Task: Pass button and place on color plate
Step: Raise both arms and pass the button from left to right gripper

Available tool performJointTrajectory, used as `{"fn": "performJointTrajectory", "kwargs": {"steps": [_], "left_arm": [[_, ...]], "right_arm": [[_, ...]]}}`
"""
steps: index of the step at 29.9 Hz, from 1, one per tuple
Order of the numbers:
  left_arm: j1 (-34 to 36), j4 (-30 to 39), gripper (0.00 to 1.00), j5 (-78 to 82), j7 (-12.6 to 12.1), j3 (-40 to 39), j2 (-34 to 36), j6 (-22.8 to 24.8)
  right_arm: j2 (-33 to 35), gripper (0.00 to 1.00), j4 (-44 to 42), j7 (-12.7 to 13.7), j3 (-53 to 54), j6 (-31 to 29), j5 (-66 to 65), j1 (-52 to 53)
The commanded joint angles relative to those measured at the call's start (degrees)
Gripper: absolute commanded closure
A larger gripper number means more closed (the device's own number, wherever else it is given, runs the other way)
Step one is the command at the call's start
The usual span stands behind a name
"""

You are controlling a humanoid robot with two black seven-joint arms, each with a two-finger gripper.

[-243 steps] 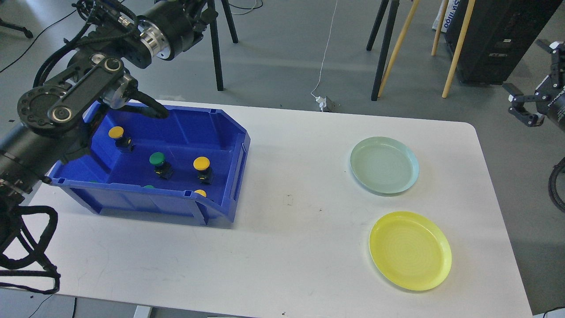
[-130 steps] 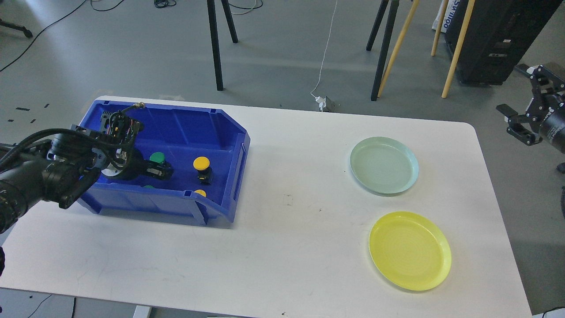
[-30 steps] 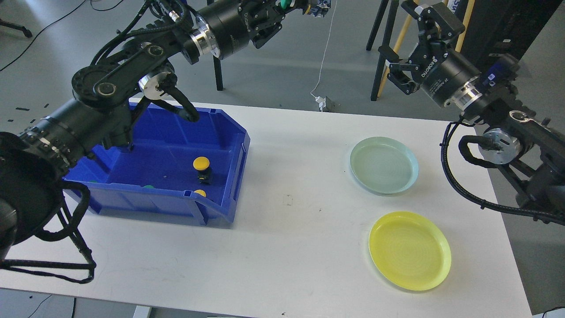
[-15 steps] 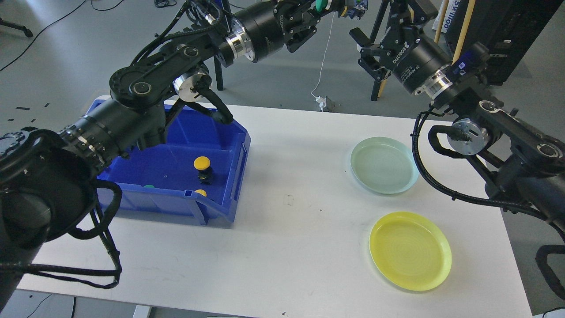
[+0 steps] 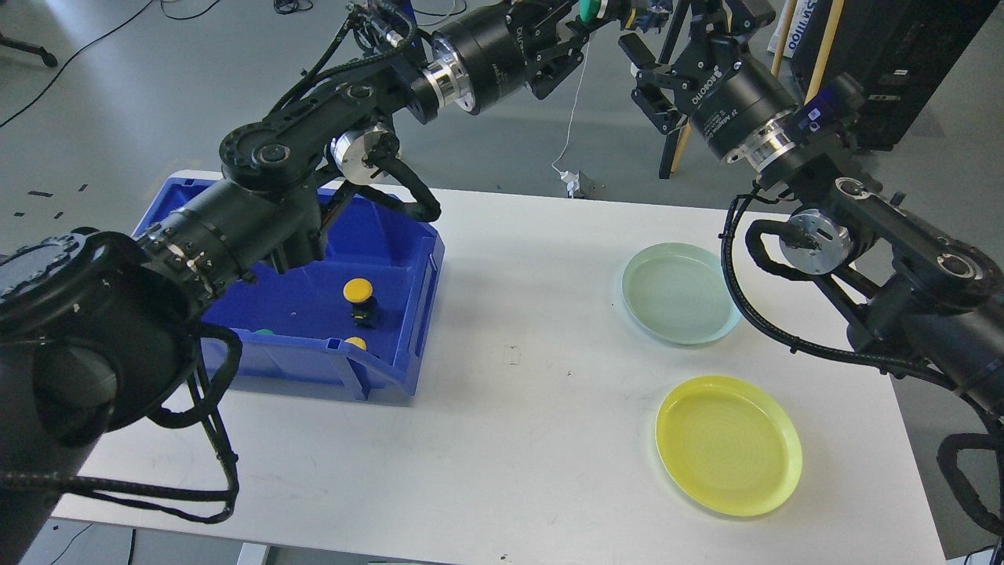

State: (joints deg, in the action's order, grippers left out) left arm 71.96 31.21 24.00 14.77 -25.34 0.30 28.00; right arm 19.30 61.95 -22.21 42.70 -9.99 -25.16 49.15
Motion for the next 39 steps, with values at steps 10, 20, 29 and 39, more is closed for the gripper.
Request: {"fn": "performJointTrajectory", "kwargs": {"steps": [10,20,29,39], "left_arm": [[0.0,-1.6,0.68,-1.1,-0.5,-0.1,-0.3,0.0],[-0.2,-2.1,0.68,-1.1,-0.5,-0.1,-0.3,0.0],[-0.3,-2.1,0.51,-1.7,-1.0,-0.1,-0.3,0.0],[-0.5,-2.2,0.13,-1.0,-3.1,0.3,-0.3,0.0]], "right_arm": [[-0.6,0.42,-0.2,-0.4,-0.2,2.8,-2.9,0.3],[-0.8,0.81,-0.7,0.3,-0.8,2.9,-3.0,0.5],[-1.2,0.88,-0.8,0.5,-0.9,2.8,-3.0,1.2],[-1.1,0.87,-0.8,0.5,-0.9,2.6,-3.0,1.3]]}}
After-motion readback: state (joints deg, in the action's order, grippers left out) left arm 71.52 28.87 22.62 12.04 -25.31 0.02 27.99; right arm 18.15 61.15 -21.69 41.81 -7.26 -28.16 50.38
